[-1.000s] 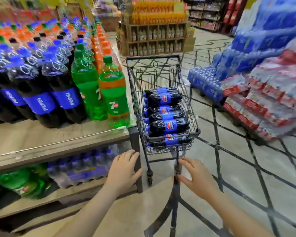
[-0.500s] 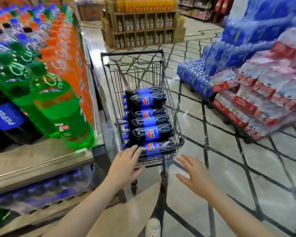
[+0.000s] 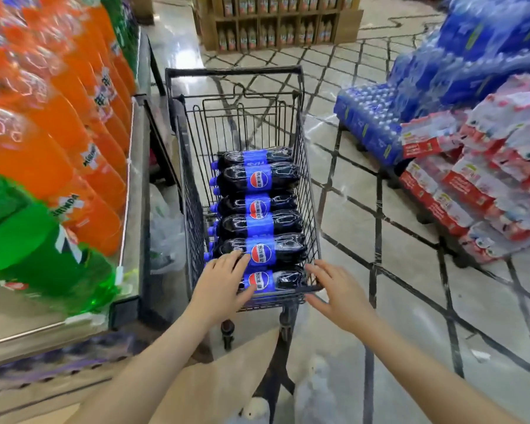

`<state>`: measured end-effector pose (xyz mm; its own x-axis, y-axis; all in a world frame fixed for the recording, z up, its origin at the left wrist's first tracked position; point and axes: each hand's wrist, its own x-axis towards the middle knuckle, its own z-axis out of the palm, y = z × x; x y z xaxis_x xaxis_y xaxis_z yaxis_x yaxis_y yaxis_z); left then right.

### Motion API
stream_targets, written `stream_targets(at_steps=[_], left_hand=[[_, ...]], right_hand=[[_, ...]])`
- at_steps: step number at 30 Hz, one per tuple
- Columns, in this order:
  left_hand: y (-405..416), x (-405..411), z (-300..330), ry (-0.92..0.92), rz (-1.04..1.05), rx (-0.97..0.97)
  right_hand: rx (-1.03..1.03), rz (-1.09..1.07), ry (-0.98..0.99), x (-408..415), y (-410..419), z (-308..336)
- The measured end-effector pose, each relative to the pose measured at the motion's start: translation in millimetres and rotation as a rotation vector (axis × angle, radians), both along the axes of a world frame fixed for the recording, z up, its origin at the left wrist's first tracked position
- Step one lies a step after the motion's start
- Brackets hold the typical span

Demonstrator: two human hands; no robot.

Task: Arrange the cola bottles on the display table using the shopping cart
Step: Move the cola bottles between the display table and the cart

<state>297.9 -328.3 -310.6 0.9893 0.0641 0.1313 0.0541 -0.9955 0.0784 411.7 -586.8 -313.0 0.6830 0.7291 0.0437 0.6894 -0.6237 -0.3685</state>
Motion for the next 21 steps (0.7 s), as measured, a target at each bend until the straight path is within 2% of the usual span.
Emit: stream_targets(at_steps=[11, 17, 21], left_hand=[[-7.0, 81.4, -22.7, 0.11, 0.255, -0.118], [35.0, 128.7, -23.9, 0.151, 0.333, -0.089], [92.3, 179.8, -35.1, 0.175, 0.316, -0.103]], right_hand=[[-0.078, 0.224, 0.065, 139.3, 31.0, -14.2], [-0.09, 0.258, 0.081, 208.6, 81.9, -19.5], [-0.138, 0.259, 0.038, 254.9, 128.1, -26.3]])
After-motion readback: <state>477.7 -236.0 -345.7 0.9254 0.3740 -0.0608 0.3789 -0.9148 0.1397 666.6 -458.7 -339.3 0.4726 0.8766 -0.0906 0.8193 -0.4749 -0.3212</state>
